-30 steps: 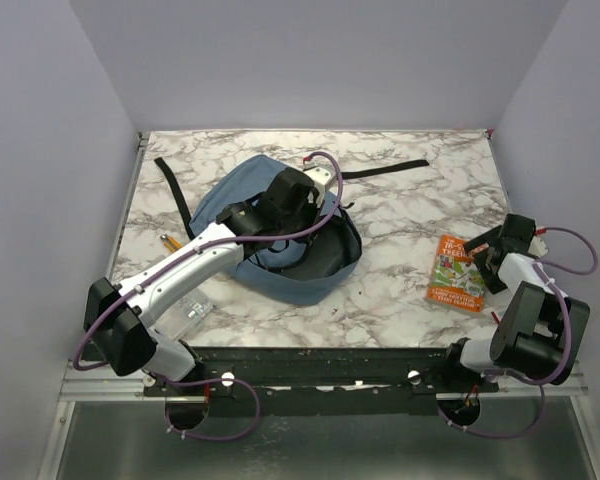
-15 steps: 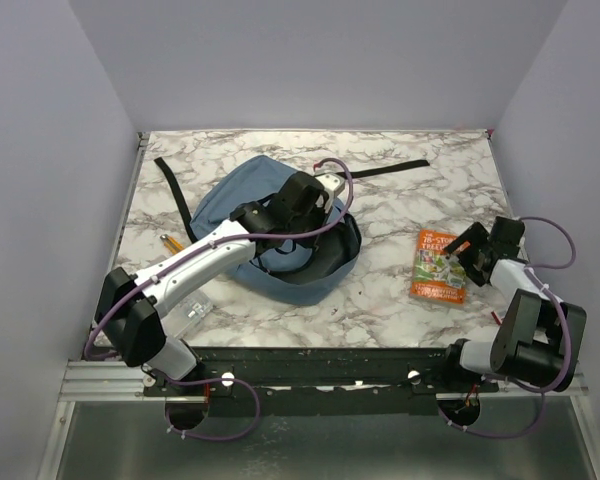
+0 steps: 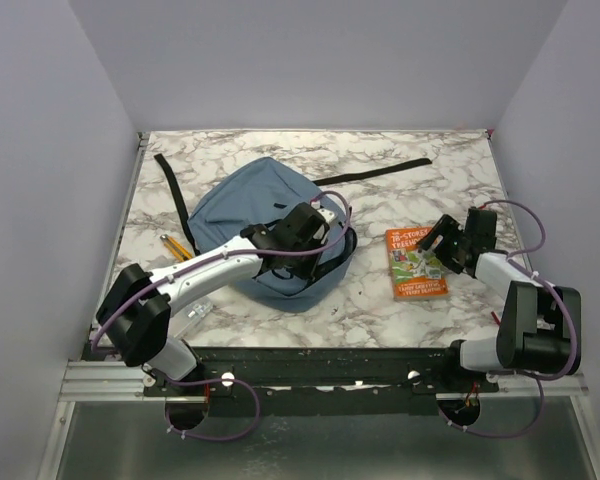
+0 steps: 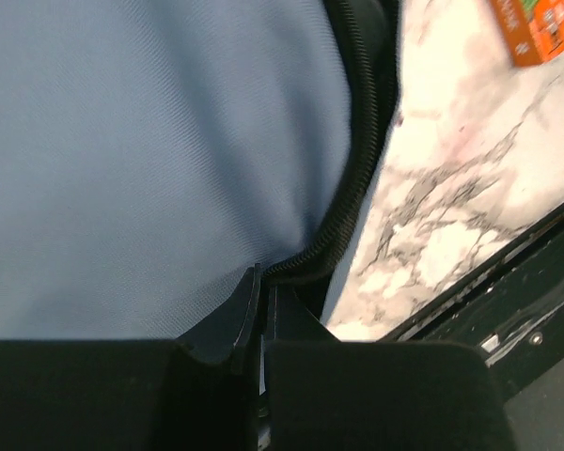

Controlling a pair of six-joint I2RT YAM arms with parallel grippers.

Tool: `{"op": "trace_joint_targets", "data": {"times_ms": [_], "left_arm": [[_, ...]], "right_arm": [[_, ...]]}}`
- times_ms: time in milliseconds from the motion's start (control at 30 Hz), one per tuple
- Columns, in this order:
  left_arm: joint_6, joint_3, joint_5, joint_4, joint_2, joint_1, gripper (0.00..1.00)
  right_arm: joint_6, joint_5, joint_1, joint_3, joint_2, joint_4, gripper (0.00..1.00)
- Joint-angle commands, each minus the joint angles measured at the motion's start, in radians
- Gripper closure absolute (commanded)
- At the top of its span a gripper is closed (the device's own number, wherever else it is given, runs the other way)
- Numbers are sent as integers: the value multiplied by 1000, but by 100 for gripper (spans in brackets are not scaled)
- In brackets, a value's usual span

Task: Pack the student bag
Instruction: Pick up the book from the center of the board.

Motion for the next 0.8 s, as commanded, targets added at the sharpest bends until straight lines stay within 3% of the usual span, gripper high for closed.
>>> {"op": "trace_joint_targets", "data": {"times_ms": [0,167,200,300,400,600,767], "left_arm": [[-93,-99,79,-30,-53,-9,100],[-104,-130,141,-31,-118,-9,99],[-100,-118,160,-31,-128,-9,92],[-98,-49,190,-29,-155,-9,51],[-128,61,226,1,-147,-9,31],[-359,183,353,193,-16,-10,21],[-632,182,310,320,116,-46,21]], "right_arm": [[-18,-77,52,14,22,26,19],[-28,-111,74,20,32,34,19],[-28,-122,75,21,35,36,19],[-25,-138,76,16,43,48,19],[-25,-140,78,20,49,42,20],[-13,-84,78,20,26,4,19],[-4,-63,79,19,10,-60,19]]}}
